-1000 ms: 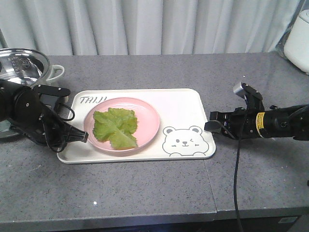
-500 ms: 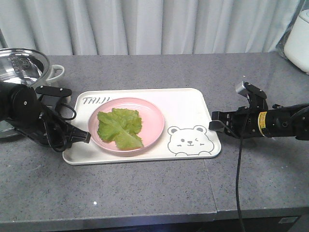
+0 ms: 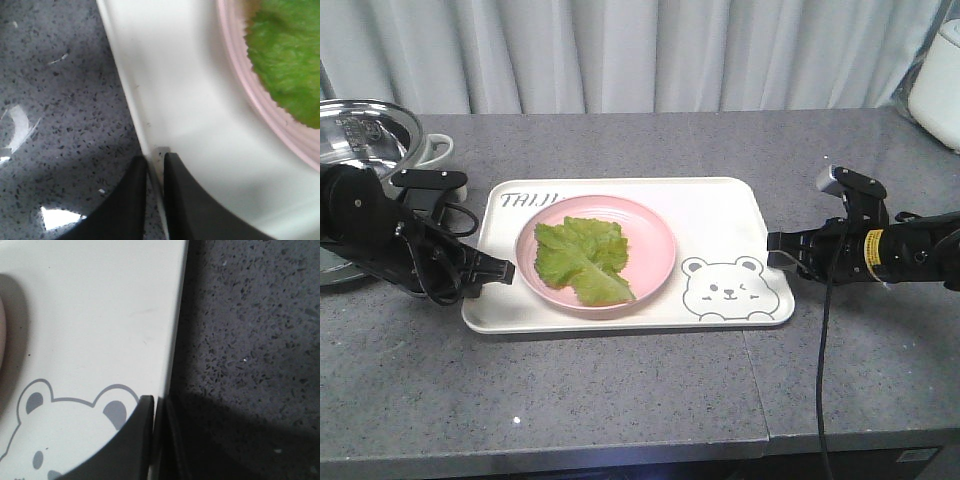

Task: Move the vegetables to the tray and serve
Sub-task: 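Lift the tray with both grippers off the counter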

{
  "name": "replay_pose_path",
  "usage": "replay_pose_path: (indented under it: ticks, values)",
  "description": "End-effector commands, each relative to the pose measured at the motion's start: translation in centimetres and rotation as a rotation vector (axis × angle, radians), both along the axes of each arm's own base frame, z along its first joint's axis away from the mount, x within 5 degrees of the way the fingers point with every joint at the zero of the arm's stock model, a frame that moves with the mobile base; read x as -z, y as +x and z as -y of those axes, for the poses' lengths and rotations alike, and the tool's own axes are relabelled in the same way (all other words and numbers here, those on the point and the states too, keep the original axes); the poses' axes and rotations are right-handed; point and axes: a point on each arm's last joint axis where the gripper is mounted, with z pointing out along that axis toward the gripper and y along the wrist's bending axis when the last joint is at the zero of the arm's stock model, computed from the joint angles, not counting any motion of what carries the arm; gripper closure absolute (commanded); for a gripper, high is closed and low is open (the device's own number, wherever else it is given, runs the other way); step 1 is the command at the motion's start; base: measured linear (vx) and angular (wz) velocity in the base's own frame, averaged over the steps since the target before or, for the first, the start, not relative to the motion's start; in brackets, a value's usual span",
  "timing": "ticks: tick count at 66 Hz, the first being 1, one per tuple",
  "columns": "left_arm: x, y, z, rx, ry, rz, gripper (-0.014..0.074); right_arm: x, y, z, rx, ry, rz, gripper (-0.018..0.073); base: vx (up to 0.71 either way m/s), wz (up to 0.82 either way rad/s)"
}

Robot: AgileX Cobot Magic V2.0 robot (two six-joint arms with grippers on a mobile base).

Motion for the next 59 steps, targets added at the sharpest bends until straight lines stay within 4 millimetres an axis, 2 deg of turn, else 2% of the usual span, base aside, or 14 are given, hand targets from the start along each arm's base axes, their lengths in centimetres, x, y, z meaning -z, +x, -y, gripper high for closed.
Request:
replay_pose_path:
  ticks: [1, 38, 59]
  values:
    - [-3.8, -0.2, 1.5, -0.005, -0.131, 0.170, 0.0603, -4.2, -1.1, -2.1, -0.147, 0.098, 0.092, 0.0564, 0.00, 0.00]
    - [-7.1, -1.6, 1.3, -0.020, -0.197, 0.259, 0.0603, -10.6, -3.6, -2.1, -0.136, 0.104, 0.261, 0.0564, 0.00, 0.00]
    - [-9.9, -3.2, 0.8, -0.017, -0.224, 0.350, 0.0603, -12.3, -4.4, -2.1, -0.131, 0.109, 0.304, 0.0564, 0.00, 0.00]
